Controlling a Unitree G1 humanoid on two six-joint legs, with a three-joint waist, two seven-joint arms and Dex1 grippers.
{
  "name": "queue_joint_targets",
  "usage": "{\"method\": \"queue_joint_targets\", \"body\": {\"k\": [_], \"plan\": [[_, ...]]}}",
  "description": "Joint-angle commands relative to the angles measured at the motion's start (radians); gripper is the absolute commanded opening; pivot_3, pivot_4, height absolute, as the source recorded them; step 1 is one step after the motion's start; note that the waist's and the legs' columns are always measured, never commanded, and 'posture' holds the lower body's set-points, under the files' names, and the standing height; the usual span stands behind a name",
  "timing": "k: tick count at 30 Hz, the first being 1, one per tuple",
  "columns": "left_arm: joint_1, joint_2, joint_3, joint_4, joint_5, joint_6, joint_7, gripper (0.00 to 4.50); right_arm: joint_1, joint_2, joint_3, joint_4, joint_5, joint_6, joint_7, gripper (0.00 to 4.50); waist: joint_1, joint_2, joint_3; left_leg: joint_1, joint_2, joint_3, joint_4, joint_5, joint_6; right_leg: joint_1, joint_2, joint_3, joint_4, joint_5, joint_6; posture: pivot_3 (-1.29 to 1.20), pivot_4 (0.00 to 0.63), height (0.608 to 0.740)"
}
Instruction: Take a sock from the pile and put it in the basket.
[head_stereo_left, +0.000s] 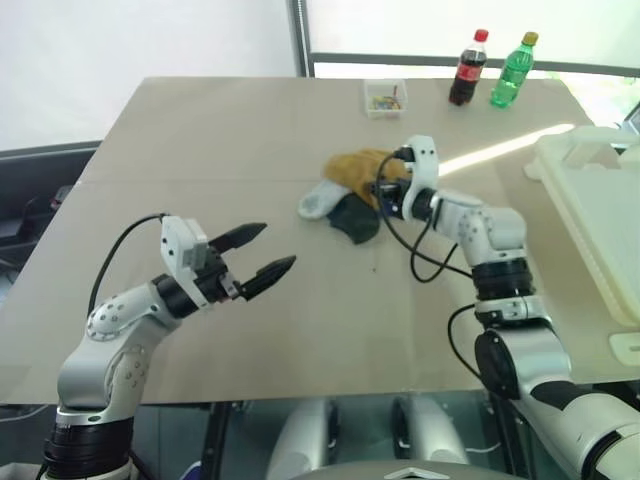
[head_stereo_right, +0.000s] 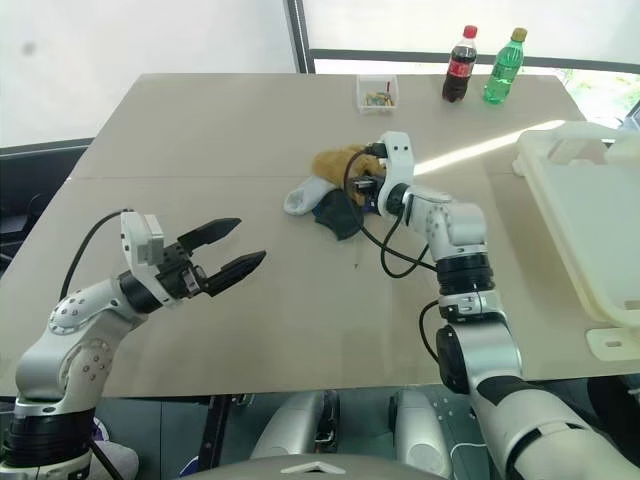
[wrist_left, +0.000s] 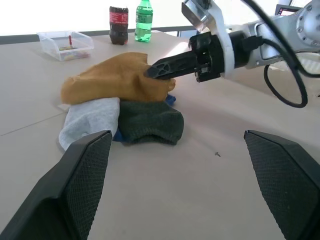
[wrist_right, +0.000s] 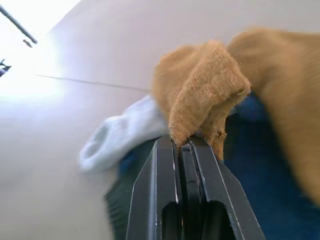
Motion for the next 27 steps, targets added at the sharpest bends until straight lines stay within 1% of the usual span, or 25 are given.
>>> {"method": "queue_joint_targets", "body": {"k": [1, 5, 8, 11, 15, 18, 21, 22, 24, 27], "plan": [[0.002, 0.009, 0.016, -0.01, -0.012, -0.011, -0.016, 4.5, 0.022, 0.011, -0.096, -0.147, 0.108, 0.164, -0.051, 0.05, 0.0, 0.0, 0.0, 0.0, 0.0, 0.0, 0.0, 0.0, 0.0, 0.0, 0.0, 0.0, 0.0, 0.0, 0.0, 0.0, 0.15, 0.729], [-0.02, 0.002, 0.0, 0.01, -0.004, -0.012, -0.018, 4.5, 0.054, 0.055, -0.214, -0.281, 0.206, 0.318, -0.135, 0.05, 0.0, 0.0, 0.0, 0.0, 0.0, 0.0, -0.001, 0.0, 0.0, -0.001, -0.001, 0.002, 0.0, 0.0, 0.0, 0.0, 0.15, 0.729], [-0.043, 0.0, -0.011, 0.026, -0.001, -0.013, -0.019, 4.5, 0.058, 0.082, -0.254, -0.33, 0.236, 0.377, -0.18, 0.05, -0.001, 0.0, 0.0, -0.001, 0.0, 0.0, -0.001, -0.002, 0.003, -0.001, 0.0, 0.002, 0.0, 0.0, 0.0, 0.0, 0.15, 0.729], [-0.062, 0.001, -0.03, 0.046, 0.007, -0.014, -0.034, 4.5, 0.108, 0.096, -0.252, -0.392, 0.265, 0.451, -0.192, 0.05, -0.001, 0.0, 0.0, -0.001, 0.0, 0.0, -0.001, -0.002, 0.003, -0.001, 0.0, 0.002, 0.0, 0.0, 0.0, 0.0, 0.15, 0.729], [-0.084, 0.01, -0.045, 0.079, 0.018, -0.022, -0.053, 4.5, 0.178, 0.084, -0.23, -0.443, 0.272, 0.482, -0.191, 0.05, 0.0, 0.001, 0.0, -0.001, 0.0, 0.0, -0.002, -0.002, 0.003, -0.001, 0.0, 0.001, -0.001, 0.0, 0.0, 0.0, 0.15, 0.729], [-0.096, 0.01, -0.046, 0.09, 0.018, -0.016, -0.06, 4.5, 0.246, 0.055, -0.202, -0.531, 0.315, 0.512, -0.145, 0.05, 0.001, 0.001, 0.0, -0.001, -0.001, 0.001, -0.002, -0.002, 0.003, -0.001, 0.0, 0.0, 0.0, 0.0, 0.0, 0.0, 0.15, 0.729], [-0.102, 0.01, -0.048, 0.088, 0.015, -0.005, -0.063, 4.5, 0.338, -0.005, -0.158, -0.626, 0.39, 0.571, -0.067, 0.05, 0.0, 0.0, 0.0, -0.001, -0.001, 0.0, -0.002, -0.002, 0.004, -0.001, 0.002, -0.001, -0.001, 0.0, 0.0, 0.0, 0.15, 0.729], [-0.102, 0.012, -0.049, 0.087, 0.014, -0.002, -0.066, 4.5, 0.373, -0.044, -0.128, -0.663, 0.41, 0.573, -0.031, 0.05, 0.001, 0.0, 0.0, -0.001, 0.0, 0.0, -0.002, -0.002, 0.004, -0.001, 0.002, -0.001, -0.001, 0.0, 0.0, 0.0, 0.15, 0.729], [-0.102, 0.018, -0.049, 0.087, 0.011, 0.005, -0.073, 4.5, 0.462, -0.16, -0.041, -0.756, 0.446, 0.528, 0.082, 0.05, 0.003, 0.0, 0.0, -0.001, 0.0, 0.0, -0.002, -0.002, 0.004, -0.001, 0.002, -0.001, -0.001, 0.0, 0.0, 0.0, 0.15, 0.729], [-0.103, 0.026, -0.051, 0.086, 0.007, 0.019, -0.083, 4.5, 0.581, -0.331, 0.048, -0.842, 0.489, 0.467, 0.242, 0.05, 0.001, 0.0, 0.0, -0.001, -0.001, 0.0, -0.001, -0.003, 0.005, 0.0, 0.003, -0.002, -0.002, 0.0, 0.001, 0.0, 0.15, 0.729]]}}
